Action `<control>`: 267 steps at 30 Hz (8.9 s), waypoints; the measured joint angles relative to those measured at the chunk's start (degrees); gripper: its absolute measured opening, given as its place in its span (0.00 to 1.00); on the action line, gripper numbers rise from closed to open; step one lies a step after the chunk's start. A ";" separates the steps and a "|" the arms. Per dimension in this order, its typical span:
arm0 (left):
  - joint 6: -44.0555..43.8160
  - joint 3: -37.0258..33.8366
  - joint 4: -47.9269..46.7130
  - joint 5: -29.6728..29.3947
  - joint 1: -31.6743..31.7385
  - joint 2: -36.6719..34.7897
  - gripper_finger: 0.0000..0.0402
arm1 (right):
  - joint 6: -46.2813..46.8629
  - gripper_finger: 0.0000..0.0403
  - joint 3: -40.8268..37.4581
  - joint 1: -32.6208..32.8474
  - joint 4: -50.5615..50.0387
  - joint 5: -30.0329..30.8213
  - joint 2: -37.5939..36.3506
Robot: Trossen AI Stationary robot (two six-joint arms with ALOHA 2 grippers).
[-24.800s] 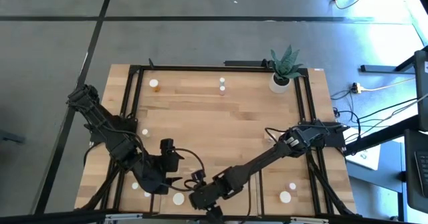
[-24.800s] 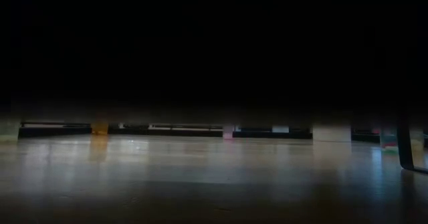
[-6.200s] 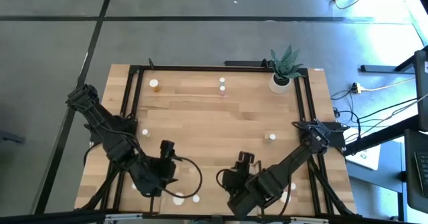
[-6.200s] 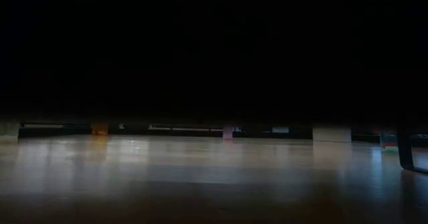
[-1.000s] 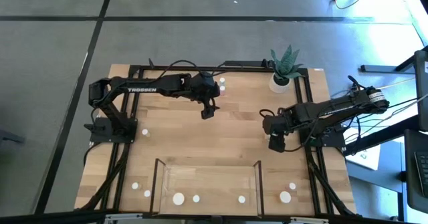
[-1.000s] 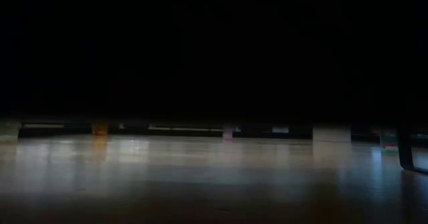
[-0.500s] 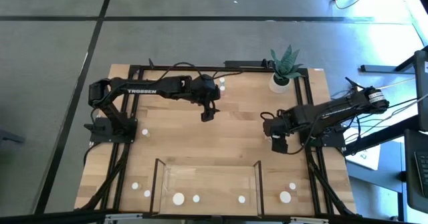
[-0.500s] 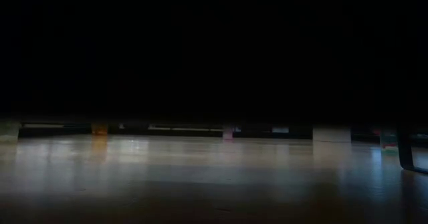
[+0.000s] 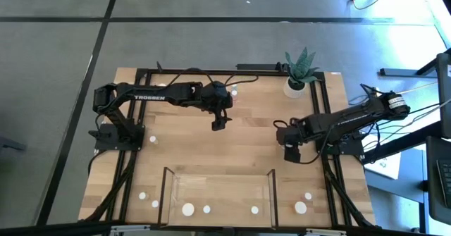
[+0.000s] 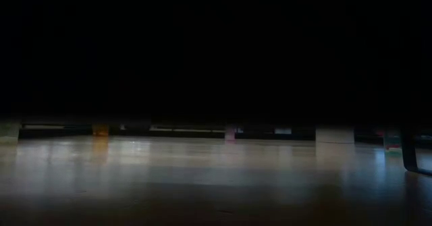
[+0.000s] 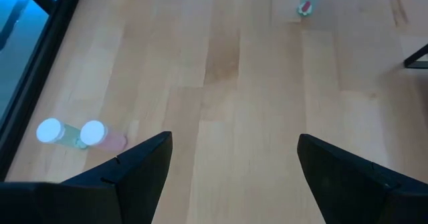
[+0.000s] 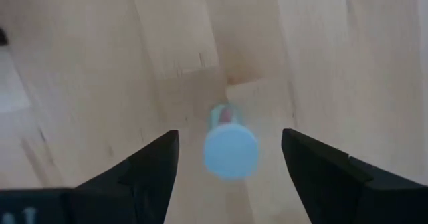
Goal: Pick and place medicine bottles onto shelf by color
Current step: Put the bottom blue pill bottle on the shelf aligned with the other blue pill bottle
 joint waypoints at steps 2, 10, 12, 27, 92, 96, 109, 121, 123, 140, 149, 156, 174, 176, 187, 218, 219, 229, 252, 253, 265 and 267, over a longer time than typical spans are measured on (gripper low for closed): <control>0.00 0.00 0.00 0.02 -0.04 0.00 0.79 | 0.02 0.66 -1.13 0.00 1.09 0.00 0.00; 0.00 0.00 0.00 0.02 -0.02 0.00 0.79 | 3.02 0.66 -3.29 0.00 2.06 0.02 0.00; 0.00 0.00 0.00 0.02 -0.02 0.00 0.79 | 3.02 0.66 -3.32 0.00 2.41 0.02 0.00; 0.00 0.00 -0.09 0.02 -0.02 0.00 0.79 | 3.02 0.40 -3.32 0.00 3.33 1.58 0.00; -11.11 -0.02 -21.25 -21.18 -16.18 -8.52 0.79 | -16.88 0.30 43.70 -13.64 -0.01 -1.00 39.74; -12.24 -0.02 -21.38 -21.24 -16.55 -8.55 0.79 | -16.78 0.30 43.70 -13.75 0.21 -0.15 41.68; -12.26 -0.02 -21.68 -21.24 -16.50 -8.55 0.79 | -17.14 0.30 43.68 -13.75 2.33 -0.57 43.20; -12.20 -0.02 -22.34 -21.25 -16.50 -8.55 0.79 | -16.81 0.30 43.63 -13.75 5.50 -3.10 44.35; -12.20 -0.02 -22.36 -21.27 -16.50 -8.55 0.79 | -16.85 0.30 43.63 -13.81 5.58 -3.11 44.35; -12.17 -0.02 -22.32 -22.71 -16.44 -8.55 0.79 | -16.67 0.42 43.63 -13.84 6.19 -3.07 44.35; -12.20 -0.02 -22.32 -22.72 -16.44 -8.55 0.79 | -15.89 0.45 43.63 -13.94 5.20 -3.06 43.55; -12.22 -0.02 -22.30 -22.73 -16.44 -8.55 0.79 | -14.95 0.45 43.61 -13.94 3.90 -3.06 41.56; -11.72 -3.68 -20.86 -21.91 -13.06 -8.57 0.79 | -14.83 0.44 43.61 -13.47 -7.37 1.13 28.25; -11.24 -5.71 -18.09 -19.46 -11.89 -8.57 0.79 | -13.62 0.44 43.61 -13.00 -10.11 4.96 26.16; 0.95 -18.39 8.80 -5.42 -7.07 -8.52 0.79 | -7.53 0.44 43.61 -9.93 -16.03 16.68 14.01; 1.40 -22.03 31.08 0.46 -5.16 1.01 0.79 | -8.04 0.44 43.61 -8.66 -16.76 16.53 9.73; 1.33 -22.03 31.30 0.46 -5.22 1.07 0.79 | -8.04 0.44 43.61 -8.66 -16.76 16.53 9.73; 0.21 -22.01 34.89 -0.15 -6.79 5.88 0.79 | -7.93 0.44 43.61 -8.66 -16.74 16.53 9.75; 0.29 -22.00 44.07 -5.70 -8.18 11.09 0.79 | -9.31 0.44 43.61 -8.66 -16.65 16.61 9.77; 0.28 -22.03 43.78 -5.72 -8.17 11.14 0.79 | -9.31 0.44 43.61 -8.66 -16.63 16.61 9.77; -0.20 -21.99 45.23 -5.70 -8.22 12.66 0.79 | -9.38 0.44 43.61 -8.66 -16.34 16.59 9.79; -0.17 -22.01 44.74 -5.70 -8.22 12.38 0.79 | -9.36 0.44 43.61 -8.66 -16.34 16.59 9.79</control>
